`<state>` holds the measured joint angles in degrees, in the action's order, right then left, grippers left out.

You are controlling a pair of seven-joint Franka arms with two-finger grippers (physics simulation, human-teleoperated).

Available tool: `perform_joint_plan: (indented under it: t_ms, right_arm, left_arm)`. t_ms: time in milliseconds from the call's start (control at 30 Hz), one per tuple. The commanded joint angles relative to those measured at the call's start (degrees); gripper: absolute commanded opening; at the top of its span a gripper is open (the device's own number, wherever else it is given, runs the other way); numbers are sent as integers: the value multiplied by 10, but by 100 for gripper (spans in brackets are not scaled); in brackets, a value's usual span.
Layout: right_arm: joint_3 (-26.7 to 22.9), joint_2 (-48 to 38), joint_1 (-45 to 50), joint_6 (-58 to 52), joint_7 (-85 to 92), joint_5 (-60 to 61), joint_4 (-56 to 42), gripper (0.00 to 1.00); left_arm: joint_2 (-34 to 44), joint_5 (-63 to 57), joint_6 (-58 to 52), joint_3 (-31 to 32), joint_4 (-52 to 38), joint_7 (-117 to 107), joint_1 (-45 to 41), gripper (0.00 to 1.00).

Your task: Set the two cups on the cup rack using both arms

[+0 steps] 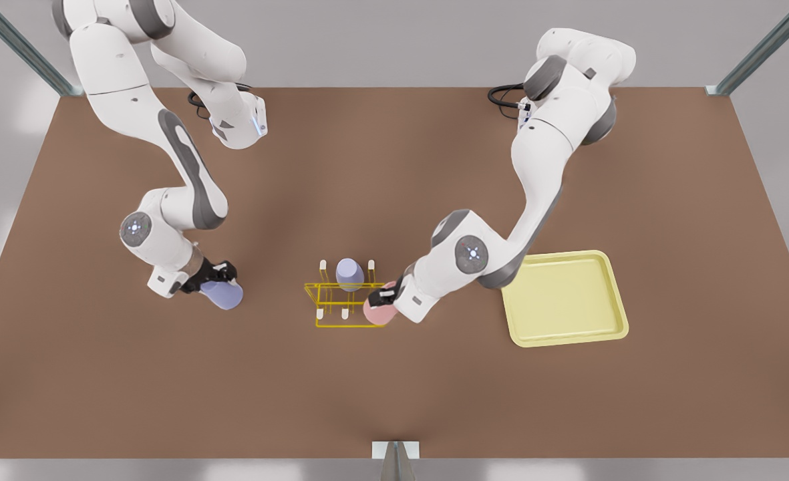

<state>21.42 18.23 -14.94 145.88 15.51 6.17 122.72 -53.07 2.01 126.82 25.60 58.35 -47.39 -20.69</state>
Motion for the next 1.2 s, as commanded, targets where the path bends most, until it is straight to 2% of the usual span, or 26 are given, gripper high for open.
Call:
perform_joint_plan:
  t_ms: [0, 67, 133, 167, 300, 367, 433, 500, 567, 600, 633, 667, 900, 1167]
  right_arm:
    - [34, -6, 2, -30, -13, 78, -15, 77]
    - [71, -8, 6, -57, -21, 92, -60, 76]
    - [71, -4, 32, -109, -55, 91, -115, 76]
    - [71, -2, 42, -114, -64, 92, -130, 76]
    - [71, 35, 105, -128, -183, 90, -209, 76]
    - [71, 64, 132, -128, -228, 86, -250, 76]
    - [68, 88, 157, -128, -246, 87, -272, 76]
    - [64, 96, 168, -127, -260, 87, -272, 76]
    - [63, 97, 168, -126, -258, 84, -273, 76]
    - [62, 97, 168, -127, -254, 83, -272, 76]
    - [58, 97, 168, -127, -254, 82, -272, 76]
    - [58, 97, 168, -127, -254, 81, -272, 76]
    - [57, 106, 168, -127, -254, 58, -264, 76]
    - [54, 108, 154, -135, -245, 47, -260, 76]
  left_arm:
    - [-7, 2, 42, 1, 0, -186, -6, 83]
    - [-15, 0, 41, 1, 1, -186, -15, 83]
    - [-27, -2, 43, -9, 1, -185, -21, 84]
    - [-27, -2, 43, -10, 1, -185, -21, 100]
    - [-23, -2, 37, -11, 1, -185, -18, 100]
    - [7, -27, -77, -29, -3, -167, 2, 100]
    - [96, -60, -290, -29, -3, -54, 78, 100]
    - [134, -68, -381, -29, -16, -46, 132, 100]
    - [155, -103, -475, -28, -37, 85, 178, 100]
    - [226, -119, -477, -75, 20, 262, 185, 100]
    - [371, -117, -395, -150, 221, 424, 173, 100]
    - [420, -116, -377, -180, 290, 479, 160, 100]
    - [392, -38, -478, -156, 273, 477, 161, 100]
    - [376, -39, -482, -148, 275, 475, 163, 100]
